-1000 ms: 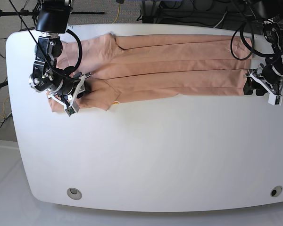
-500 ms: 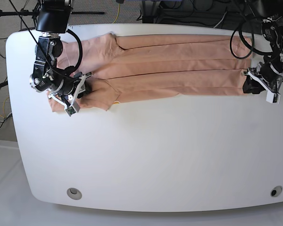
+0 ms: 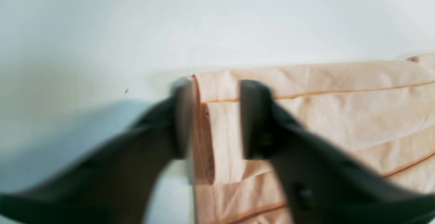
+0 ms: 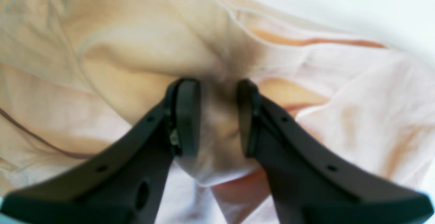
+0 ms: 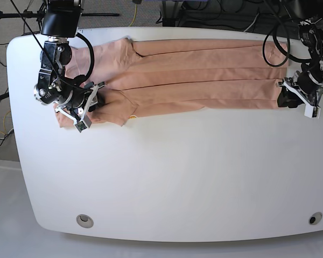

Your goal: Fold the T-shirt properly

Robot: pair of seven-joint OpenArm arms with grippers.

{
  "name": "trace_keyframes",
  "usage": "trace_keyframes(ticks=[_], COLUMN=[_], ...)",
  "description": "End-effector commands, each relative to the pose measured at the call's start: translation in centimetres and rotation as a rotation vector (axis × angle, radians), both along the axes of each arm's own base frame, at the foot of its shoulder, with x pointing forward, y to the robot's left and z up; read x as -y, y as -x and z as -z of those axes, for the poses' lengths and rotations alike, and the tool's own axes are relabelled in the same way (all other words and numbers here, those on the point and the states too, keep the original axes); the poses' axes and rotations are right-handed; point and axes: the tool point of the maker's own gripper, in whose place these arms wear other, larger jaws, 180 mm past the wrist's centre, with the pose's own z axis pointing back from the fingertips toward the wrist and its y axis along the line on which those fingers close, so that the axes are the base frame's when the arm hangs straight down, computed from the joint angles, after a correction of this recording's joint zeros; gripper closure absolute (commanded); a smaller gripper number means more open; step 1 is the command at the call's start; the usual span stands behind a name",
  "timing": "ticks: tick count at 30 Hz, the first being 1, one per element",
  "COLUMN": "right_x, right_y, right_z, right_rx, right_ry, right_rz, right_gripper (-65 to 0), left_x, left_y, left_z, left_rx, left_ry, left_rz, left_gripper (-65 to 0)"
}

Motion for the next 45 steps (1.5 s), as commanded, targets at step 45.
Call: trace_keyframes(ticks=[45], right_x=[0.5], right_y=[-0.8], right_z=[-0.9], right_rx=[0.026], right_ry=[0.023], right_rz=[-0.005], right_gripper=[-18.6], left_x=[-0.8], left_y=[-2.4], left_z=[0.1], left_rx=[0.03], left_ry=[0.032], left_rz=[-0.027], left_gripper=[-25.6])
